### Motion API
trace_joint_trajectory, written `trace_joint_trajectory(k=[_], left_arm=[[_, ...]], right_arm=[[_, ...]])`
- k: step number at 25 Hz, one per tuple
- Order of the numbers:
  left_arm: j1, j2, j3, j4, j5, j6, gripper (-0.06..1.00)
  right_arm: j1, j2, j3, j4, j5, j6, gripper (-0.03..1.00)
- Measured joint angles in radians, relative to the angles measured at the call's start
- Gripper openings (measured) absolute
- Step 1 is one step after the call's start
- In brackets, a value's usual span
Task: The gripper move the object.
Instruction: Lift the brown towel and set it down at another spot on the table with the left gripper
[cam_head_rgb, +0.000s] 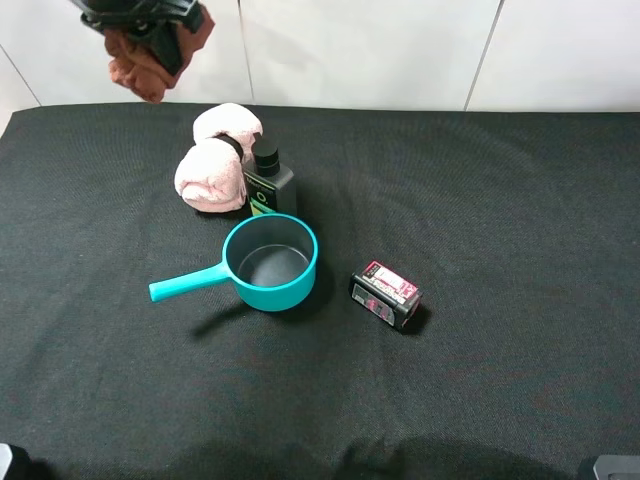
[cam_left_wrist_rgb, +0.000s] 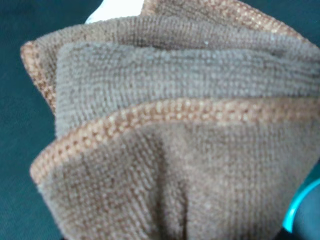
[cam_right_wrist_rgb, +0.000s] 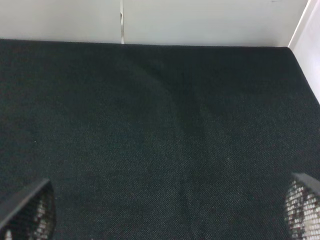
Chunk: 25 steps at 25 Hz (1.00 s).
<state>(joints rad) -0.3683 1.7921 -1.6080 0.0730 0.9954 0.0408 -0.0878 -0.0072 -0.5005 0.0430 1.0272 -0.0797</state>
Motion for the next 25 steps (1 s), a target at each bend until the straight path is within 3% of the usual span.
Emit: trace_joint_trajectory(k=[8, 20, 25], left_arm=[[-0.075, 0.128, -0.181, 0.000, 0.040, -0.005, 0.39], [-0.197, 0.387, -0.576, 0.000, 0.127, -0.007, 0.39], [-0.260, 0.446, -0.622, -0.001, 0.134, -0.006, 0.39]], right_arm=[[0.000, 0.000, 0.000, 0.000, 0.000, 0.000, 0.69], [0.000, 0.000, 0.000, 0.000, 0.000, 0.000, 0.69], [0.000, 0.000, 0.000, 0.000, 0.000, 0.000, 0.69]])
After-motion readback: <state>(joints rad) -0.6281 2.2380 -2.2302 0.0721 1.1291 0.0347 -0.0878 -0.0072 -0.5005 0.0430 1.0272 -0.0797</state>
